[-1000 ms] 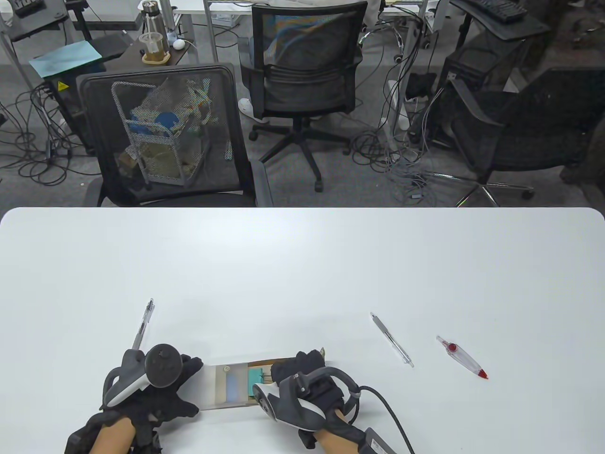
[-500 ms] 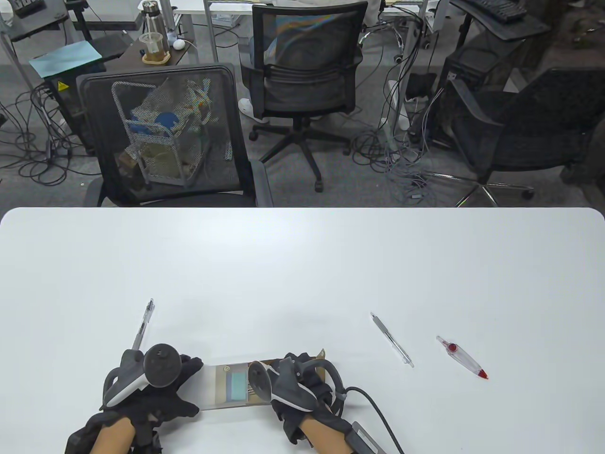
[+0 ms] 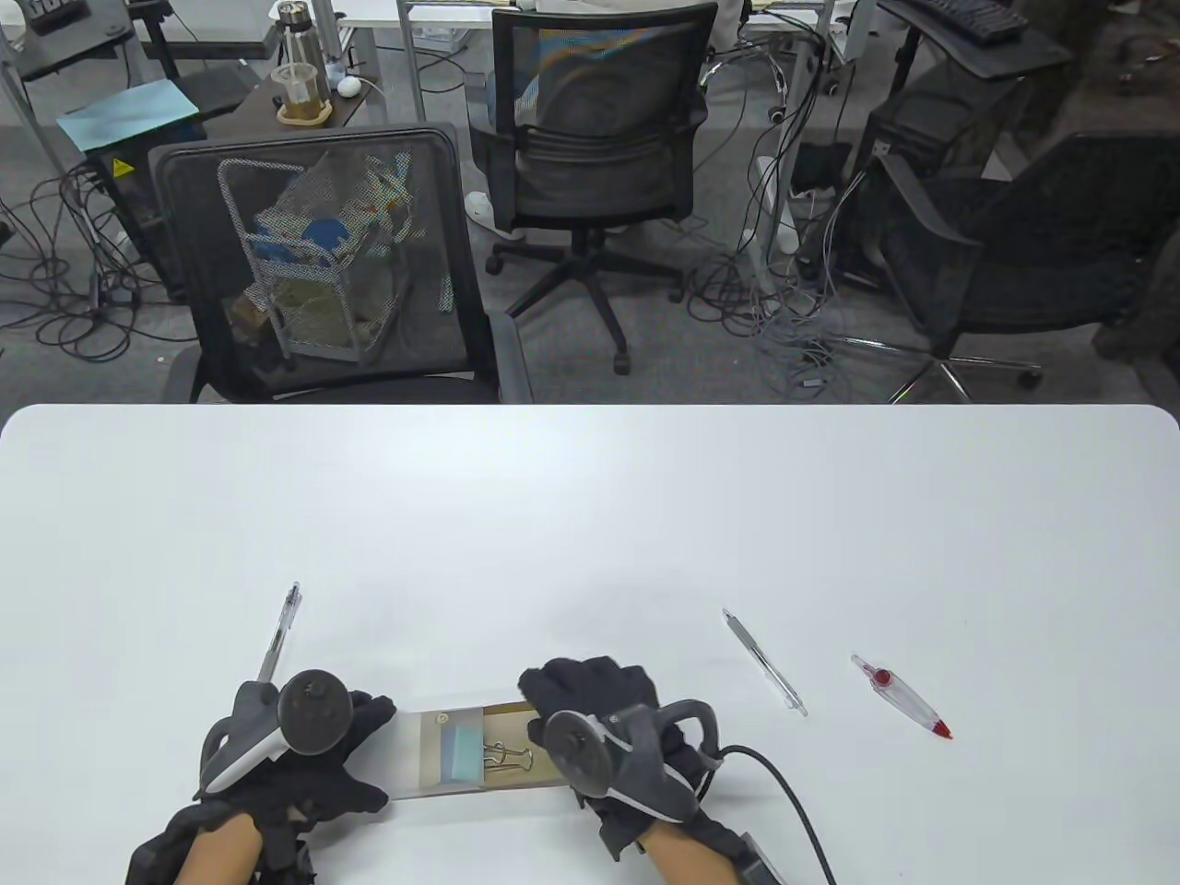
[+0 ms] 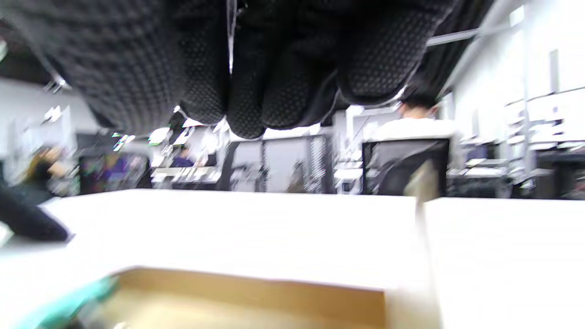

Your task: Pack snap-button pull-out pencil case

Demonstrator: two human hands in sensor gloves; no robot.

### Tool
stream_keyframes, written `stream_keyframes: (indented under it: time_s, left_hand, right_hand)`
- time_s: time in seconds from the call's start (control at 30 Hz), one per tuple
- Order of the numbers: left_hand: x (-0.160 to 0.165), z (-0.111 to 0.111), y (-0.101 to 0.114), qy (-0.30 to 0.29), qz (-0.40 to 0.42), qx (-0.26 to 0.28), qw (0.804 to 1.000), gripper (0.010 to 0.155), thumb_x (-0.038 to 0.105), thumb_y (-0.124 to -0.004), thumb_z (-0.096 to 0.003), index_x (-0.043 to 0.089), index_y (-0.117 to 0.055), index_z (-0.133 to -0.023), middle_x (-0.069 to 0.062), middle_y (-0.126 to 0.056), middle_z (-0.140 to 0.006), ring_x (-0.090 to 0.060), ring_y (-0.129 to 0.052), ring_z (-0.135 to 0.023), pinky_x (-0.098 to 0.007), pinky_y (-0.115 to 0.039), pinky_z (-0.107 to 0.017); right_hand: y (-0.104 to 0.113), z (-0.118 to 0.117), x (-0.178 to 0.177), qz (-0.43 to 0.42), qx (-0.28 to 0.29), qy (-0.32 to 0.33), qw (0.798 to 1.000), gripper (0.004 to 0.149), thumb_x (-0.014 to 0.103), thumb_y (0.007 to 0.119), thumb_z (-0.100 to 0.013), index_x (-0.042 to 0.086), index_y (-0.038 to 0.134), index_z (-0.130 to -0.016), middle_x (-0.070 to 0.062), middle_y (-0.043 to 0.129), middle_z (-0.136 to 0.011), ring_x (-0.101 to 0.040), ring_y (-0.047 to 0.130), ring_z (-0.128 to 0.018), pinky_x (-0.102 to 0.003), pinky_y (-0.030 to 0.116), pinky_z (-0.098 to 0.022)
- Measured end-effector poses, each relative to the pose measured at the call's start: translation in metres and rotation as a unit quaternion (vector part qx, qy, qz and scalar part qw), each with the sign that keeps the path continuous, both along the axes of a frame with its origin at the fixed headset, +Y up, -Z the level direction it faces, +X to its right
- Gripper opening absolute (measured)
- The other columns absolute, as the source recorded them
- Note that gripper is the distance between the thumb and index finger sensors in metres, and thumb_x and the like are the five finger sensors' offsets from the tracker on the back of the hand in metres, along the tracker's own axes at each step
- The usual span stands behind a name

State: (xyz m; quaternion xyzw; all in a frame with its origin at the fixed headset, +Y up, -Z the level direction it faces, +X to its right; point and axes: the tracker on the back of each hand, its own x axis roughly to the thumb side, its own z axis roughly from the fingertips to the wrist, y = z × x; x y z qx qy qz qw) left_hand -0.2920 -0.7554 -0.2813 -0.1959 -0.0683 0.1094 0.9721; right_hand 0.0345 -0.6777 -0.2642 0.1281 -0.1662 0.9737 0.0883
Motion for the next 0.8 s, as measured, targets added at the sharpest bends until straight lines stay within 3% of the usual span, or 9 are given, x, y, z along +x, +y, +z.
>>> stream_keyframes:
  time_s: [0.07,0.17,0.3,0.6,0.8]
  left_hand:
    - [0.0,0.0,0.0,0.0,0.001,-0.001,1.0,0.092,0.052,-0.101,-0.0235,0.04,-0.062,-0.106,0.009,-0.061,-0.117,-0.026,-0.065,-0.113,-0.063,-0.04,-0.085]
    - [0.0,0.0,0.0,0.0,0.001,-0.001,1.0,0.092,0.052,-0.101,-0.0234,0.04,-0.062,-0.106,0.009,-0.061,-0.117,-0.026,-0.065,-0.113,-0.063,-0.04,-0.085]
    - [0.0,0.0,0.0,0.0,0.0,-0.001,1.0,0.092,0.052,-0.101,-0.0234,0.04,-0.062,-0.106,0.009,-0.062,-0.117,-0.026,-0.065,-0.113,-0.063,-0.04,-0.085]
    - [-0.001,-0.001,0.0,-0.001,0.002,-0.003,1.0,0.093,0.052,-0.101,-0.0235,0.04,-0.062,-0.106,0.009,-0.061,-0.117,-0.026,-0.065,-0.113,-0.063,-0.04,-0.085]
    - [-0.001,-0.001,-0.001,0.0,0.003,-0.003,1.0,0.093,0.052,-0.101,-0.0234,0.04,-0.062,-0.106,0.009,-0.061,-0.117,-0.026,-0.065,-0.113,-0.063,-0.04,-0.085]
  right_hand:
    - [0.008,-0.008,0.027,0.003,0.012,-0.062,0.998,0.056,0.057,0.085,-0.035,0.043,0.078,-0.089,0.013,0.088,-0.095,-0.011,0.09,-0.078,-0.035,0.079,-0.061]
    - [0.005,-0.024,0.065,0.029,-0.022,-0.157,0.987,0.062,0.058,0.086,-0.035,0.042,0.074,-0.093,0.011,0.085,-0.098,-0.012,0.089,-0.08,-0.036,0.079,-0.062]
    - [-0.022,-0.05,0.115,0.068,-0.099,-0.264,0.957,0.066,0.059,0.087,-0.034,0.039,0.072,-0.095,0.008,0.084,-0.1,-0.012,0.09,-0.077,-0.035,0.079,-0.059]
    - [-0.075,-0.064,0.143,0.175,-0.195,-0.338,0.904,0.062,0.057,0.088,-0.034,0.037,0.077,-0.092,0.009,0.091,-0.093,-0.009,0.093,-0.07,-0.033,0.082,-0.055]
    - [-0.077,-0.066,0.14,0.168,-0.201,-0.348,0.9,0.051,0.052,0.086,-0.036,0.037,0.082,-0.085,0.01,0.096,-0.084,-0.007,0.094,-0.064,-0.032,0.083,-0.052]
